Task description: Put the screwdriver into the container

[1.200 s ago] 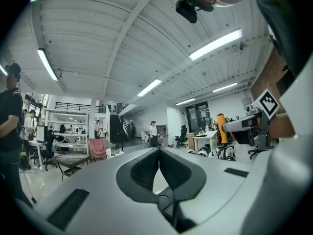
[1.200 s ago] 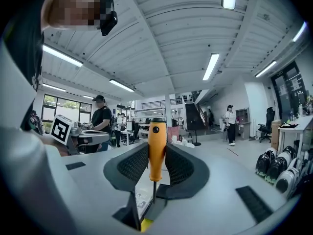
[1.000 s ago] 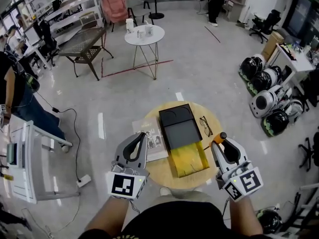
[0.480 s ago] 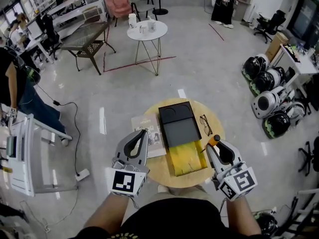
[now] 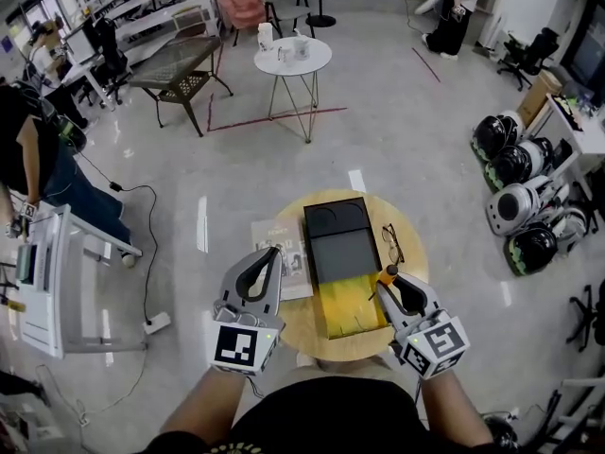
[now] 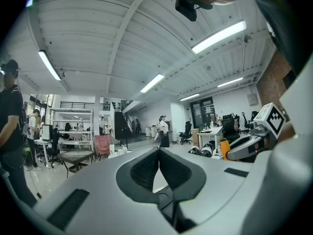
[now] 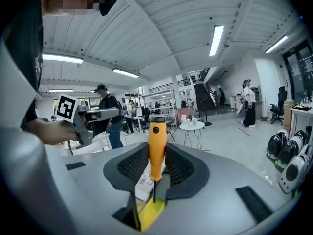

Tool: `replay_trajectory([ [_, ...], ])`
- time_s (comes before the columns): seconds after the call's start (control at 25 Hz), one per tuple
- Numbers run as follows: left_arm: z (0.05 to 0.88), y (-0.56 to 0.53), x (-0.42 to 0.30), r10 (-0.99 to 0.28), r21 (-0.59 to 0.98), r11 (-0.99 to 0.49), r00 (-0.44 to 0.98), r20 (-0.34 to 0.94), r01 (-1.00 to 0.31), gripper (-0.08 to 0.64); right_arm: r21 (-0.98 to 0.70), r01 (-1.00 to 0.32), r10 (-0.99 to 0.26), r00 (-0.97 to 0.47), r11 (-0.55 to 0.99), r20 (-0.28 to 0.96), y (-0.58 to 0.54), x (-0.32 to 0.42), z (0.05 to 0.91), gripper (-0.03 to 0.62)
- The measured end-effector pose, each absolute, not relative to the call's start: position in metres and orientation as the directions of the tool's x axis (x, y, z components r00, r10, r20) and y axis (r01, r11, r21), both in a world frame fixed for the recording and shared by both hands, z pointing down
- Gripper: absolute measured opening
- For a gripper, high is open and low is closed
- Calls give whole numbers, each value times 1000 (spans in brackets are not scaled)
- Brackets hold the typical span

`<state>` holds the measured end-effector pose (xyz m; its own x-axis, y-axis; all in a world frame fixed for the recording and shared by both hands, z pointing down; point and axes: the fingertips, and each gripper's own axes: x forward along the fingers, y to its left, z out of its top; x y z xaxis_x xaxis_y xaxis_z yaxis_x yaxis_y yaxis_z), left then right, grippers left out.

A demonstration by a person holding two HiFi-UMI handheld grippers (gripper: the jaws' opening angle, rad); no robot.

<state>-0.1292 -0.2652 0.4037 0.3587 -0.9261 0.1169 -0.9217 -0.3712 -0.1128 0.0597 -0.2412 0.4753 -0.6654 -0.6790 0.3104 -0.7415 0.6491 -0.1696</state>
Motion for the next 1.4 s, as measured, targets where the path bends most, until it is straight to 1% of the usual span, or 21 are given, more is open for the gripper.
replay_trajectory([
  [0.68,404,-260,-128,-943,-104,-322,310,121,-941,17,-239,-735,-609,-666,635,431,-245,64,543,121],
  [1.4,404,-254,-140,-949,-133,-302,284,139,-944,17,-258,-732,-530,-649,631,546,-240,59,613,121],
])
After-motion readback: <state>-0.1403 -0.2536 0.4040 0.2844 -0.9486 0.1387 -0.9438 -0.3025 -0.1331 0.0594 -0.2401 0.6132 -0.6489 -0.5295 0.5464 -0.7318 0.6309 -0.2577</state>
